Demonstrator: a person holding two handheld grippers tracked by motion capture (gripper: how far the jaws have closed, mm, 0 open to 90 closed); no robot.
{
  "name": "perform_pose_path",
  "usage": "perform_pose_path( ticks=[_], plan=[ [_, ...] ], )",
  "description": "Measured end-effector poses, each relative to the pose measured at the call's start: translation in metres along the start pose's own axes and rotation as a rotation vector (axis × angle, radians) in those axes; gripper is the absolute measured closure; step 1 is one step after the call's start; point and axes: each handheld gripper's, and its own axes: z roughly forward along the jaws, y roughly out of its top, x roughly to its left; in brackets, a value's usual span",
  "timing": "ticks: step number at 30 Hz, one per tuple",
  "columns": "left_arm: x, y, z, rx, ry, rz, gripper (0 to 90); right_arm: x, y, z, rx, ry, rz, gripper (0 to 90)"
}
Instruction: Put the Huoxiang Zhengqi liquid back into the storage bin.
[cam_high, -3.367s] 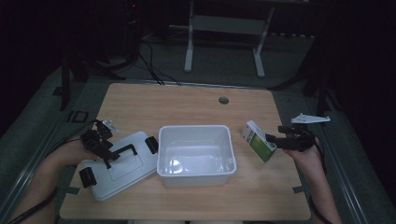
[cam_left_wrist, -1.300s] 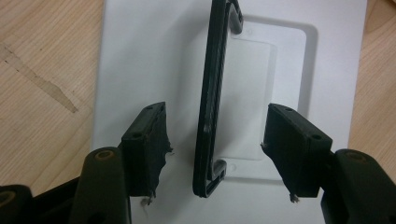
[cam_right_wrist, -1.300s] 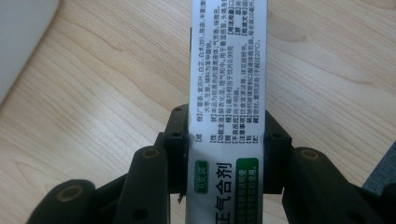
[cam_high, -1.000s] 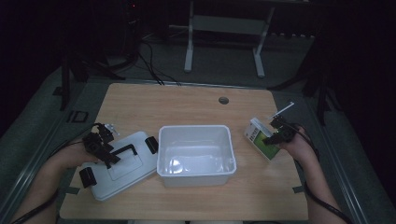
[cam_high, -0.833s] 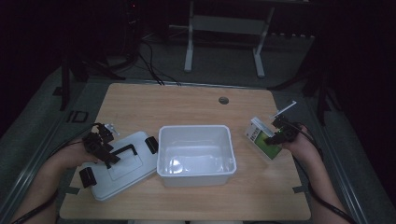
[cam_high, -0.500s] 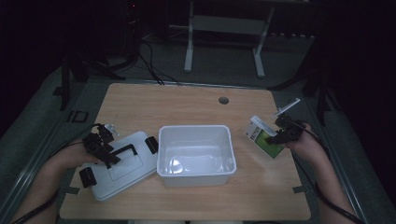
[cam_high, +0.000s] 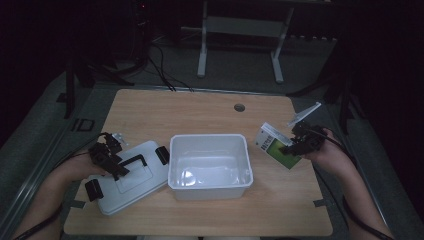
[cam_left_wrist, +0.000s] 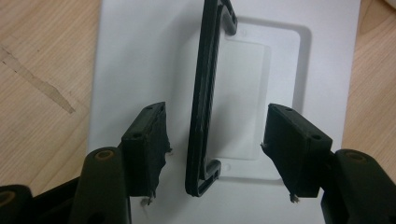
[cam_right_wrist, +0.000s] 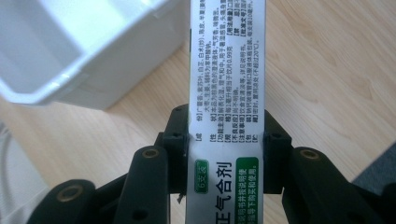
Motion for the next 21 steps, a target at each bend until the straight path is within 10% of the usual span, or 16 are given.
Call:
perform_pose_path(
  ticks=[21],
  plan=[
    [-0.001,0.001,-0.002,-0.012,-0.014,0.0,39.9,0.059,0.054,-0.028,-0.093,0.091,-0.22,63.4]
  ],
)
